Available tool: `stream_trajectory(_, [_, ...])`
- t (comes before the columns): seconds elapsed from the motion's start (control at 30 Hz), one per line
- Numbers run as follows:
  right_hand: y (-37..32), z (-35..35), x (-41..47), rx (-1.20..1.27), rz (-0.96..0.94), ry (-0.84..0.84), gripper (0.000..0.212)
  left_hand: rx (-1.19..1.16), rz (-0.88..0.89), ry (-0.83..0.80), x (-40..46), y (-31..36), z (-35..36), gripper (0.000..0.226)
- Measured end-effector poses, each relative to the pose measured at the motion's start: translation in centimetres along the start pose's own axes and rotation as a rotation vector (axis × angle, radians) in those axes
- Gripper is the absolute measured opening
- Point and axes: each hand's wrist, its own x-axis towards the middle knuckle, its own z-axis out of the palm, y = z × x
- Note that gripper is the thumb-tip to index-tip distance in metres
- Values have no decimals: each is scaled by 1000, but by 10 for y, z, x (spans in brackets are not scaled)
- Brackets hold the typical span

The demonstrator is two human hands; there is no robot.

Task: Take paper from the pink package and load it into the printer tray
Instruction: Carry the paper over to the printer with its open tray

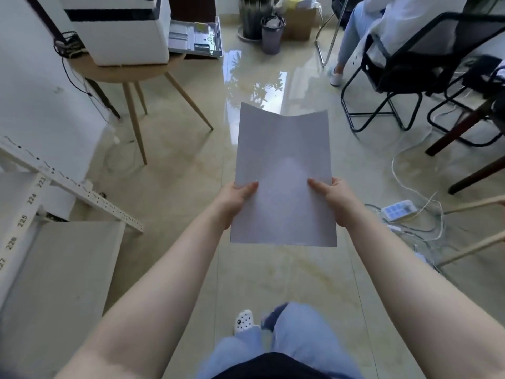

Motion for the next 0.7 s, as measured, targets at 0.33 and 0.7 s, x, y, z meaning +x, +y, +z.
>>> stream_trajectory(0.33, [-103,-16,196,-15,-3,-46,8,14,-9,82,178,102,39,19])
stream_trajectory(0.7, [-245,-32,393,-59,-3,-91,5,-2,-8,132,365,235,87,30])
